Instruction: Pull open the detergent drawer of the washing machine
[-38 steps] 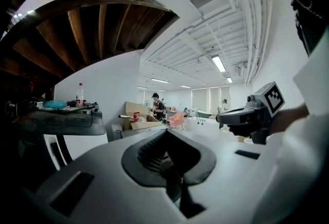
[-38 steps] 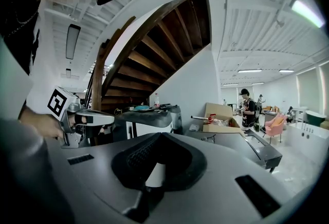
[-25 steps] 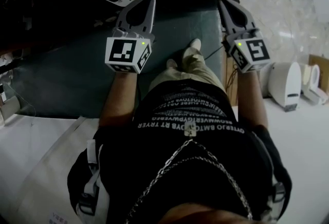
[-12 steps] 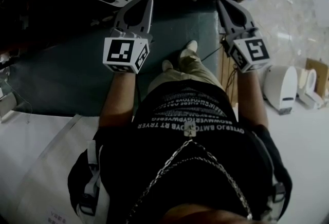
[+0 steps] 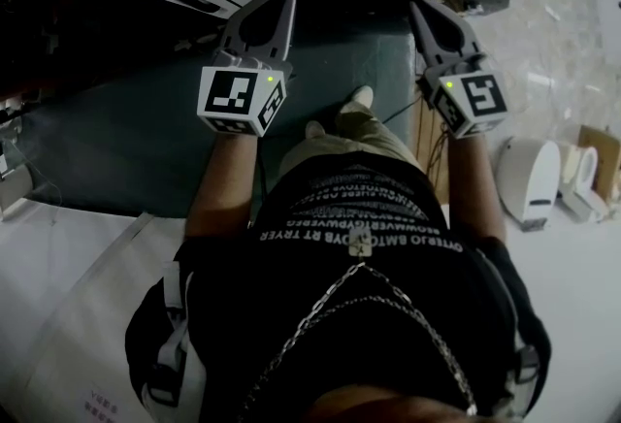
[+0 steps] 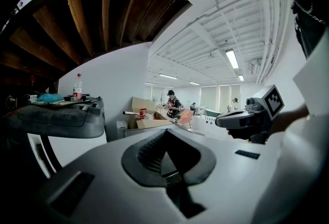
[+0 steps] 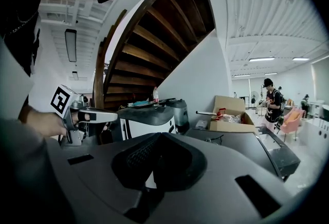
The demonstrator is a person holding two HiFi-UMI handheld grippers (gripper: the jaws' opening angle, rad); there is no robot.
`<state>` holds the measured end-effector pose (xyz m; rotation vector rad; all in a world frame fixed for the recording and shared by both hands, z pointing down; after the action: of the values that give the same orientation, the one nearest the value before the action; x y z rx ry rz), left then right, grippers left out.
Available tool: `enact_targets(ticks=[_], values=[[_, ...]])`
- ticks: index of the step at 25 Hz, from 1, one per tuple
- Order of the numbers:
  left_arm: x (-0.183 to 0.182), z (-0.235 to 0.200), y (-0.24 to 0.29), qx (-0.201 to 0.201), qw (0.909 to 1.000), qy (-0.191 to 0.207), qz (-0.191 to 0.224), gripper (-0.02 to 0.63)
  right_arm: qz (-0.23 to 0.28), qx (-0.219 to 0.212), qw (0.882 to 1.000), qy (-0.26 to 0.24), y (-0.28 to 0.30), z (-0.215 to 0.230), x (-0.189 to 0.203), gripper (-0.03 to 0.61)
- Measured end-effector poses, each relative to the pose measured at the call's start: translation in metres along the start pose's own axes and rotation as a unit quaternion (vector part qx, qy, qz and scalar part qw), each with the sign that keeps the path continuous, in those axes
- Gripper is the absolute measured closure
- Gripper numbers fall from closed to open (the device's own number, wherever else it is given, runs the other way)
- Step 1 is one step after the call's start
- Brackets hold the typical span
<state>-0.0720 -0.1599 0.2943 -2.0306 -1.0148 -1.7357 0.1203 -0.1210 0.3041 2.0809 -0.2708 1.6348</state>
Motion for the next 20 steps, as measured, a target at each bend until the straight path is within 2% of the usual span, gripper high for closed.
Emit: enact_targets(ticks=[10, 20], values=[[-0.014, -0.001, 0.044, -0.013, 0.9997, 0.016, -0.012, 0.610, 0.005, -0.037, 0.999, 0.014, 0.029, 0.036, -0.005, 0.576], [-0.009, -0.004, 0.073, -0.047, 0.9984, 0.018, -0.028, 0.611, 0.004, -0.077, 0.997, -0.004, 0.049, 0.076, 0.006, 0.575]])
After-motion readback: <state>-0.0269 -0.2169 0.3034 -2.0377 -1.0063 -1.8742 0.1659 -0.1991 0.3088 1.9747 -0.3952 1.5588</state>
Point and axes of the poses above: the fingertips, and each gripper's own axes: y forward along the fingers, z to its right, x out of its underside, the point moved 2 cm from there along -y, backward along the fingers, and after that the axes turned 12 degrees about -y, right-handed, at the moved point
